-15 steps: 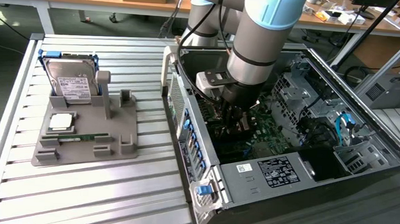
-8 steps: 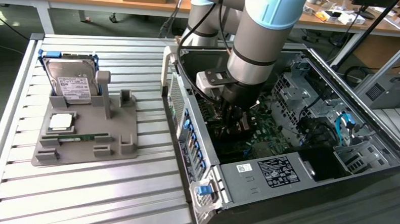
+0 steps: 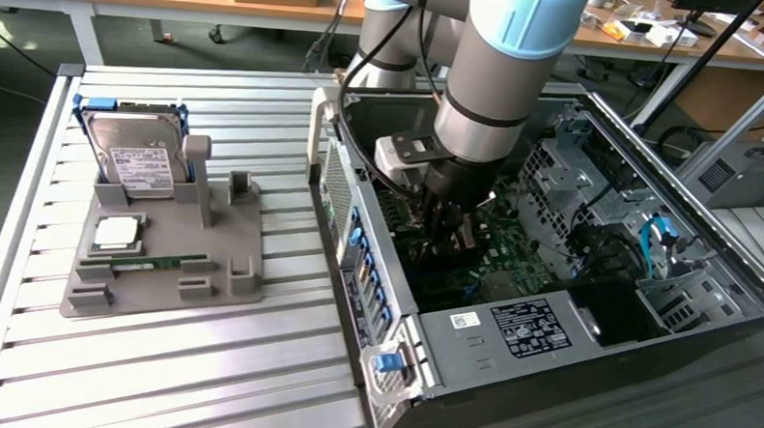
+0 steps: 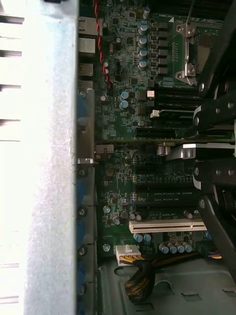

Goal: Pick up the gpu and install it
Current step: 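Insert the gpu into the slot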

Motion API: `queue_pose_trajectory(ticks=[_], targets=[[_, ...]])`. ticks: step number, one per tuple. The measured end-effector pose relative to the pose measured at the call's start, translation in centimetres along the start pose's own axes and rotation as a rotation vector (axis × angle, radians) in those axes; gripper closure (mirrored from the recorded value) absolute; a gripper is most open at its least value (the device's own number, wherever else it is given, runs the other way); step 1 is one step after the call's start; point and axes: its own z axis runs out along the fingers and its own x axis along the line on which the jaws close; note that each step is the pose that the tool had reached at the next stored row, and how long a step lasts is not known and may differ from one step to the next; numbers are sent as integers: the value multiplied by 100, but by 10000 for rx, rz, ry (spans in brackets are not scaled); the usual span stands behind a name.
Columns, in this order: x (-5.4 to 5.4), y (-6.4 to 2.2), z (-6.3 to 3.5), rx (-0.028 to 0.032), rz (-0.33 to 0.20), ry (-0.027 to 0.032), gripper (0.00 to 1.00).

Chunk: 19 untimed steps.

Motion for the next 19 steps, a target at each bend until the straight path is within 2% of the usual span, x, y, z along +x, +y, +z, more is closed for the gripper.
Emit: queue_pose_trajectory(ticks=[12, 13, 14, 16, 18, 19], targets=[[7, 0, 16, -12, -1, -2, 73], [5, 0, 21, -10, 1, -20, 73], [5, 1, 24, -5, 3, -21, 72], [7, 1, 17, -12, 0, -2, 60], [7, 0, 17, -11, -1, -4, 60], [7, 0, 17, -12, -1, -3, 54]])
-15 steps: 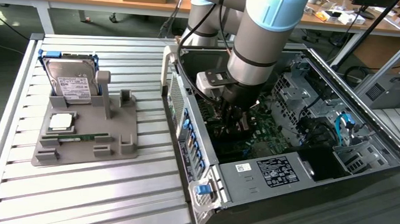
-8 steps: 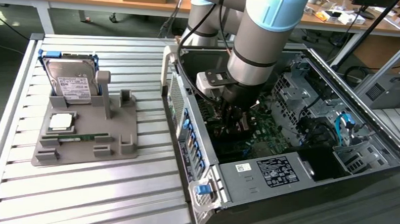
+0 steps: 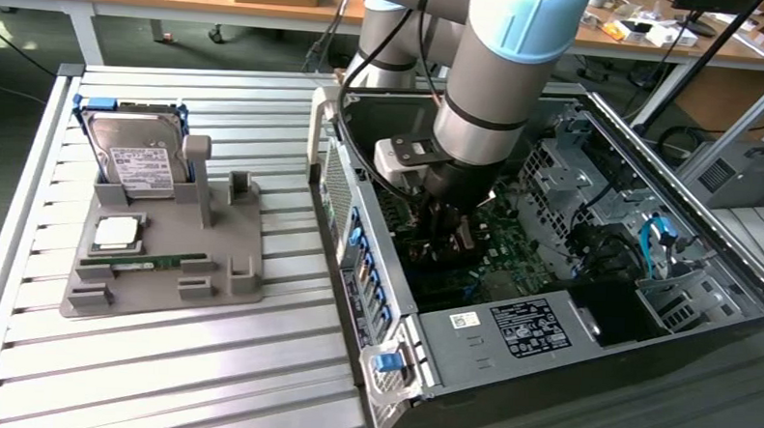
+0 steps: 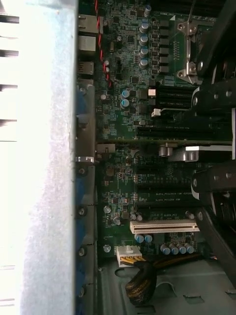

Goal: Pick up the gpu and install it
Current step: 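Insert the gpu into the slot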

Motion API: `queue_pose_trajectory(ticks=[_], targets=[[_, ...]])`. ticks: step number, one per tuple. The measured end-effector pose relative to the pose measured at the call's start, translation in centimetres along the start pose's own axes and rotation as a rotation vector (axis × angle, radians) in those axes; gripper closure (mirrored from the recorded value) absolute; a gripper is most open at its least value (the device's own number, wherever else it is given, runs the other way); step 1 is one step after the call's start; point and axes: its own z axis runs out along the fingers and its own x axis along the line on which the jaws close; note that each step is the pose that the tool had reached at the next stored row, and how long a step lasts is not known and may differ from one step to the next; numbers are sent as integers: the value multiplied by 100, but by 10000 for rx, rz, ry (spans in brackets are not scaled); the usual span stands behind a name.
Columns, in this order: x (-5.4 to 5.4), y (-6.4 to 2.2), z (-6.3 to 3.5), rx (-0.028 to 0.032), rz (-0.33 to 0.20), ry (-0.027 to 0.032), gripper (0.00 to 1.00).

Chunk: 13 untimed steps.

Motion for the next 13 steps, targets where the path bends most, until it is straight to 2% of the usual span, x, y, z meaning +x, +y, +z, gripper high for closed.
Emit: queue_pose_trajectory(ticks=[3, 6, 9, 13], targets=[[0, 0, -1, 0, 0, 0, 54], [0, -3, -46, 6, -2, 16, 54], [-2, -7, -135, 23, -2, 30, 54], [-19, -15, -269, 49, -4, 81, 54]])
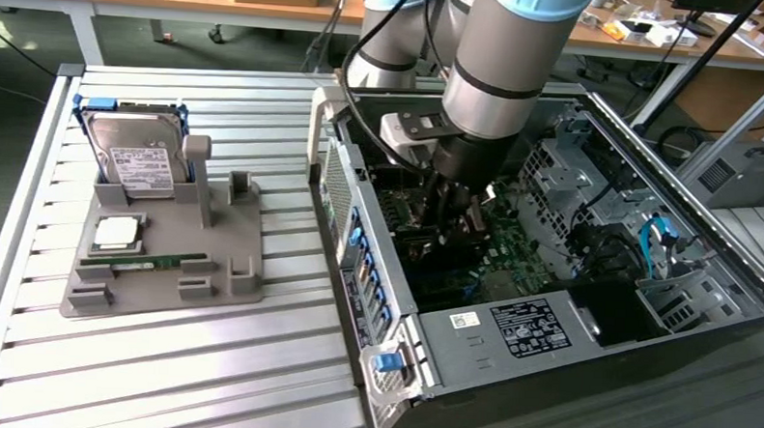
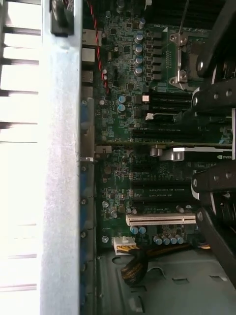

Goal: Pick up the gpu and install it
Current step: 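Insert the gpu into the slot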

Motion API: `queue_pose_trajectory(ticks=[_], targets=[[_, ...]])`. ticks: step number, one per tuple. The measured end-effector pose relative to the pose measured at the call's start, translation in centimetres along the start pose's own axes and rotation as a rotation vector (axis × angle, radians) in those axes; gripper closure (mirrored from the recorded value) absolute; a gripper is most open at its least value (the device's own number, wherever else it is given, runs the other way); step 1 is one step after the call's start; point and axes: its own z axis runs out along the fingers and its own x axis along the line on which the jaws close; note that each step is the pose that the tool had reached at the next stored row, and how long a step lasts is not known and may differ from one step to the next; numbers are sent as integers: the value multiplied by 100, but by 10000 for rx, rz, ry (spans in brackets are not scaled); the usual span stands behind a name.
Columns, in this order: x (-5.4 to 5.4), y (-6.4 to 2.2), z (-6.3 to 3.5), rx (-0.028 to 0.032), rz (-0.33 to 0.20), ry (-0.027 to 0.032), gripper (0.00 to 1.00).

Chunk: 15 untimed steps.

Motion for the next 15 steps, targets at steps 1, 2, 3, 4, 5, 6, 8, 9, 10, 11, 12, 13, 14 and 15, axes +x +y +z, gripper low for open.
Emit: queue_pose_trajectory(ticks=[1, 2, 3, 4, 5, 6, 8, 9, 10, 11, 12, 13, 14, 15], targets=[[-5, -2, -30, 3, -1, 5, 55], [-7, -5, -60, 6, -3, 7, 55], [-8, -6, -87, 9, -2, 11, 62], [-9, -8, -119, 11, -3, 16, 68], [-10, -9, -149, 14, -2, 19, 74], [-10, -10, -148, 16, -4, 35, 80], [-10, -29, -149, -3, -22, 352, 87], [-9, -43, -148, -20, -33, 529, 87], [-9, -61, -147, -39, -45, 713, 87], [-8, -84, -146, -58, -56, 915, 87], [-8, -124, -143, -81, -67, 1094, 87], [-7, -171, -140, -112, -70, 1125, 87], [-7, -223, -137, -144, -73, 1125, 87], [-5, -256, -136, -157, -74, 1112, 87]])
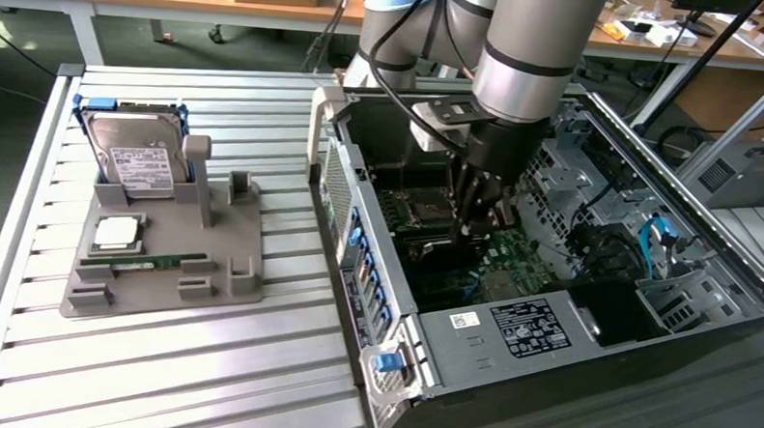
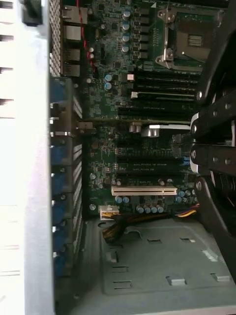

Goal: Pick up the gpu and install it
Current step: 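Insert the gpu into the slot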

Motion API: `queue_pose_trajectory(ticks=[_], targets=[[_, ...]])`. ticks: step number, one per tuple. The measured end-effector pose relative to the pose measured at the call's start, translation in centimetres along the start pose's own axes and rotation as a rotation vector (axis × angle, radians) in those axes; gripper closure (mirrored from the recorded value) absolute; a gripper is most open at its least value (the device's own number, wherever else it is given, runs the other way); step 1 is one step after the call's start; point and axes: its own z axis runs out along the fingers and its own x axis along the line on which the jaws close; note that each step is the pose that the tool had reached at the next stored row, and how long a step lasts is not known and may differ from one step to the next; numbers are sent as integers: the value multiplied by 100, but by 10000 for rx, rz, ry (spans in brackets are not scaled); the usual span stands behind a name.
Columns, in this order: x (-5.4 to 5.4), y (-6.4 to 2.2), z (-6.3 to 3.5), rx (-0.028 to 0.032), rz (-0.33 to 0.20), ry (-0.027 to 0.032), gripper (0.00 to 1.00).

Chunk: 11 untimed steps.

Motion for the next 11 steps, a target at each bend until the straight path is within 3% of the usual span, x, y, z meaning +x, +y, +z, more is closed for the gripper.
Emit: queue_pose_trajectory(ticks=[1, 2, 5, 6, 7, 9, 10, 11], targets=[[1, -20, 1, -2, 6, -125, 87], [0, -23, 1, -1, 12, -191, 87], [0, -24, 1, -20, 15, -211, 87], [0, -24, 3, -109, 5, -215, 87], [0, -23, 5, -272, -11, -219, 87], [-1, -23, 7, -472, -30, -230, 87], [-1, -24, 7, -543, -37, -234, 87], [-1, -23, 7, -557, -38, -233, 87]])
